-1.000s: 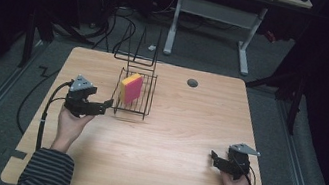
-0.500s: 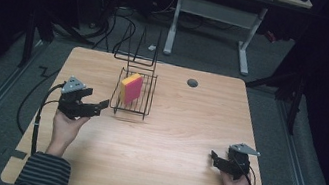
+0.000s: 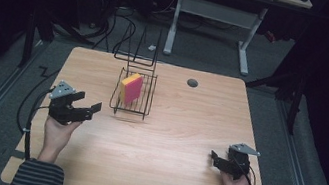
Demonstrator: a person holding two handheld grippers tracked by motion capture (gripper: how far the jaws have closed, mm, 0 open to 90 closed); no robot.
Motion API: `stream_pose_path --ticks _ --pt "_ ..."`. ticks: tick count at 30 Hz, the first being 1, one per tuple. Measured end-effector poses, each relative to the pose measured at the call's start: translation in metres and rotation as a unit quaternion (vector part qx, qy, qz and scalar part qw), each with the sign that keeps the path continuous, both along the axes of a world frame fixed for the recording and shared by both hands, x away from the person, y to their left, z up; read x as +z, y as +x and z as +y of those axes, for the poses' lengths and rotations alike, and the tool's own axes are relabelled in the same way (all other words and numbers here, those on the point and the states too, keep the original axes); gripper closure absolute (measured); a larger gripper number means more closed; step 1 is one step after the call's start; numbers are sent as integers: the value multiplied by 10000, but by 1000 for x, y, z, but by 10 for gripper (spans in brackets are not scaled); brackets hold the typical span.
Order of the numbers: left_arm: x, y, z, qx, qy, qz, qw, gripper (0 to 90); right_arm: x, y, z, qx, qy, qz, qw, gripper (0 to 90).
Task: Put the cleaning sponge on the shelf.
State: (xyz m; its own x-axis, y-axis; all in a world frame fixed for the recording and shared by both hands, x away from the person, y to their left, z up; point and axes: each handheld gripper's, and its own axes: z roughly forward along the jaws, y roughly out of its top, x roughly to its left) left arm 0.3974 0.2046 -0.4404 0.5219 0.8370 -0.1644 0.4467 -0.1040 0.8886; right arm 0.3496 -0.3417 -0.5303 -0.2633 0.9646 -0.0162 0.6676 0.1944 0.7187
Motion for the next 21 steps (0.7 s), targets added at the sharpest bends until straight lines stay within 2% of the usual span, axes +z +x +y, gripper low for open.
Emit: stream_pose_path --ticks 4,7,21 --pt "-1 -3 3 14 -38 -17 10000 204 0 0 0 0 1 -1 10000 267" --pt "-3 -7 6 -9 -155 -72 9999 199 0 0 0 -2 0 0 10000 267" --pt "-7 -19 14 51 -145 -95 9998 200 0 0 0 -2 1 0 10000 267"
